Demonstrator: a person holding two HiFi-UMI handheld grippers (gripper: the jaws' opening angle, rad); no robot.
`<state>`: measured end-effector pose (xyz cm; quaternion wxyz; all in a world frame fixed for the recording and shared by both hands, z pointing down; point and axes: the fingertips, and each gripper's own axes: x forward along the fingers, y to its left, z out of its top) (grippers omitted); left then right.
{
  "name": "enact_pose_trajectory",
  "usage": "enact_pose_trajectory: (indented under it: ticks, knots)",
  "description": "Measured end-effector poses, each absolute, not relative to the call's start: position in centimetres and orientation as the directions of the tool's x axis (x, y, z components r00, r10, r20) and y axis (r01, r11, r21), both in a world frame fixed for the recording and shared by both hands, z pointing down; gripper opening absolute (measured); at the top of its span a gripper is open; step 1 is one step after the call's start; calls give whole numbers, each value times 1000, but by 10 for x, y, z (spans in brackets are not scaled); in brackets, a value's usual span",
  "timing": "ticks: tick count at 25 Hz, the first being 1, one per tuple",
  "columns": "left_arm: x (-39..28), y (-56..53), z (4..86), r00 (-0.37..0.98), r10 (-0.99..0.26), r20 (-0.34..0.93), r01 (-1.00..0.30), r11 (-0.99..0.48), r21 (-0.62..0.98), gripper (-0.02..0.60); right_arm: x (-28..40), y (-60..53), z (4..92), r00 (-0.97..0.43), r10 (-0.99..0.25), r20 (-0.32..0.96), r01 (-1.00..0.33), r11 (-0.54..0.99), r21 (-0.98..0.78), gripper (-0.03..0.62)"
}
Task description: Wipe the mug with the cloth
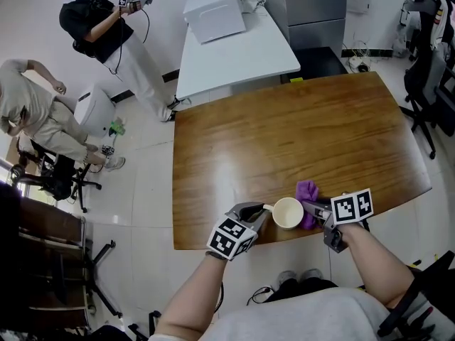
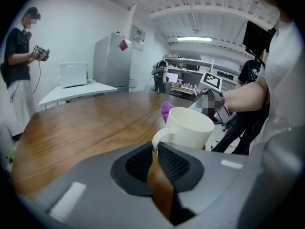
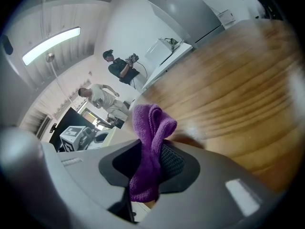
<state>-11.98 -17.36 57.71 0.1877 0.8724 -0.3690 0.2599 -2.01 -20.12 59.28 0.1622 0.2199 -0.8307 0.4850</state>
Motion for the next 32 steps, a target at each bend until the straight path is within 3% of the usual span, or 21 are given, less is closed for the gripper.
enact_pose_trajectory:
  ticks: [9, 19, 32]
  knots:
    - [-119, -189, 577, 591, -573, 567, -756, -640, 141, 8, -27, -174, 587, -892, -112, 437, -438, 452, -778, 104]
    - [-115, -191, 575, 624, -557, 548, -725, -674, 141, 9, -39, -223, 530, -929, -232, 287, -367, 497, -786, 104]
    - [-98, -199, 576, 656, -524, 543, -695, -700, 165, 8, -67, -217, 556, -950, -95, 297, -306, 479, -823, 104]
